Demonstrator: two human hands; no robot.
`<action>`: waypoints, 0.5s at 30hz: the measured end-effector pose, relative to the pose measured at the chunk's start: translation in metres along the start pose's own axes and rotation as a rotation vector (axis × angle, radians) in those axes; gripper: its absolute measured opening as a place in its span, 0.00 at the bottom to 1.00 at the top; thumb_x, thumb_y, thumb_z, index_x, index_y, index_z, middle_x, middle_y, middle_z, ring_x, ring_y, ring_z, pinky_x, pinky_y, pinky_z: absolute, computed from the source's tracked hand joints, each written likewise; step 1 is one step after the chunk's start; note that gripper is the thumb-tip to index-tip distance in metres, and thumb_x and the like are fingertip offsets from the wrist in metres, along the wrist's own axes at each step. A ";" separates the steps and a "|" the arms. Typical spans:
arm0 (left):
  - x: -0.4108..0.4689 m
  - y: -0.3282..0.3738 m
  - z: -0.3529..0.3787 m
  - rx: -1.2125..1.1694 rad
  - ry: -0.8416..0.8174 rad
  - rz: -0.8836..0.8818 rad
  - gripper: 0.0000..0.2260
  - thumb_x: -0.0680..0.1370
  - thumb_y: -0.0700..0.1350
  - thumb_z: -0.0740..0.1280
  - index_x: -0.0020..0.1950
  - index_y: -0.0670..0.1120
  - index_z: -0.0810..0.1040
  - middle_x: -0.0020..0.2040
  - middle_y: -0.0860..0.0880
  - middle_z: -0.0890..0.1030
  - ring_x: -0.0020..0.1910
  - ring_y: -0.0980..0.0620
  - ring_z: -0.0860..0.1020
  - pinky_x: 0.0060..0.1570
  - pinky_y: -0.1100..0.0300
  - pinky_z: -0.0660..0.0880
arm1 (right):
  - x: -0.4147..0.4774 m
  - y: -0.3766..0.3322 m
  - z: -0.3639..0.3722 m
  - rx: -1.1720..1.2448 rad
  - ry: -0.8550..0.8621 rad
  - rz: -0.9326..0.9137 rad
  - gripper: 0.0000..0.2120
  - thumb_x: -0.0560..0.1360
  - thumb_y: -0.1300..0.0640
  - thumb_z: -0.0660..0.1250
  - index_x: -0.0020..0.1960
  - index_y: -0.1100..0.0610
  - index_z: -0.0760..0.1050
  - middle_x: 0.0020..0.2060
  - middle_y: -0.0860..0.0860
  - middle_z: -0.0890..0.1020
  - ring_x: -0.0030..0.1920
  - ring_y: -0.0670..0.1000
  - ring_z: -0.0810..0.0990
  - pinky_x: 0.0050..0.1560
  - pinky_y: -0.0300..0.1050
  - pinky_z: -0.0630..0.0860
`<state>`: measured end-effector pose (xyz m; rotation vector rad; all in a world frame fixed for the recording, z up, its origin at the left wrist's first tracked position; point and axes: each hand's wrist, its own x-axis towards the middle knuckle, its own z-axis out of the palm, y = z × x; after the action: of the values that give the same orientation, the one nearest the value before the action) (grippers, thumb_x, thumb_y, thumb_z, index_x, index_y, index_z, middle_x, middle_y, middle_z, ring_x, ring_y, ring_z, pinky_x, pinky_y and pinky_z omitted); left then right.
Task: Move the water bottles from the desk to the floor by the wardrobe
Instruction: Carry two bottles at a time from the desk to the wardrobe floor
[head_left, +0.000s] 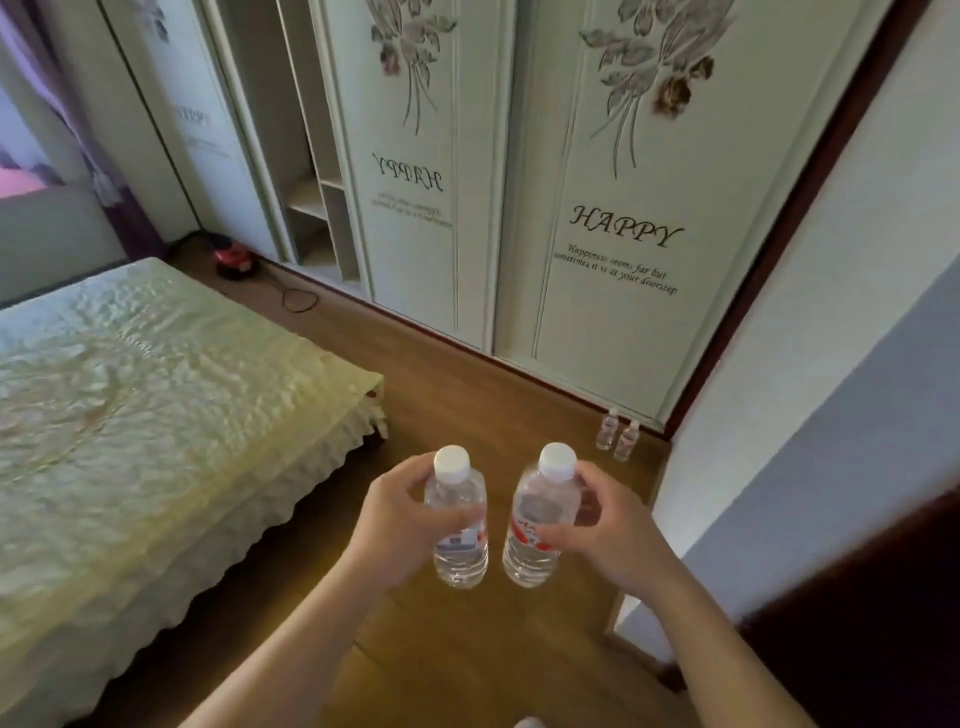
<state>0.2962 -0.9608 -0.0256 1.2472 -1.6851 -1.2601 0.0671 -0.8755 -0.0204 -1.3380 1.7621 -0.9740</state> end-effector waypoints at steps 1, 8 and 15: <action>0.020 0.000 0.007 0.012 -0.022 0.003 0.24 0.65 0.47 0.84 0.59 0.52 0.83 0.50 0.55 0.86 0.52 0.52 0.84 0.51 0.55 0.82 | 0.014 0.005 -0.006 0.000 0.011 0.015 0.25 0.65 0.46 0.81 0.56 0.35 0.72 0.53 0.33 0.80 0.56 0.42 0.79 0.56 0.43 0.77; 0.154 0.010 0.058 0.044 -0.077 0.026 0.22 0.67 0.47 0.83 0.59 0.52 0.82 0.48 0.56 0.85 0.48 0.57 0.83 0.44 0.64 0.77 | 0.134 0.037 -0.059 0.018 0.039 0.073 0.24 0.68 0.49 0.80 0.55 0.35 0.69 0.54 0.33 0.77 0.57 0.44 0.79 0.58 0.43 0.76; 0.279 0.031 0.090 0.055 -0.093 0.036 0.22 0.67 0.48 0.83 0.59 0.53 0.82 0.50 0.55 0.85 0.51 0.54 0.84 0.52 0.54 0.83 | 0.243 0.047 -0.111 -0.002 0.076 0.105 0.31 0.66 0.52 0.81 0.65 0.41 0.72 0.57 0.39 0.80 0.60 0.47 0.78 0.64 0.55 0.77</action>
<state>0.1196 -1.1965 -0.0294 1.2013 -1.8110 -1.2756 -0.1027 -1.0874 -0.0326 -1.2112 1.8707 -0.9761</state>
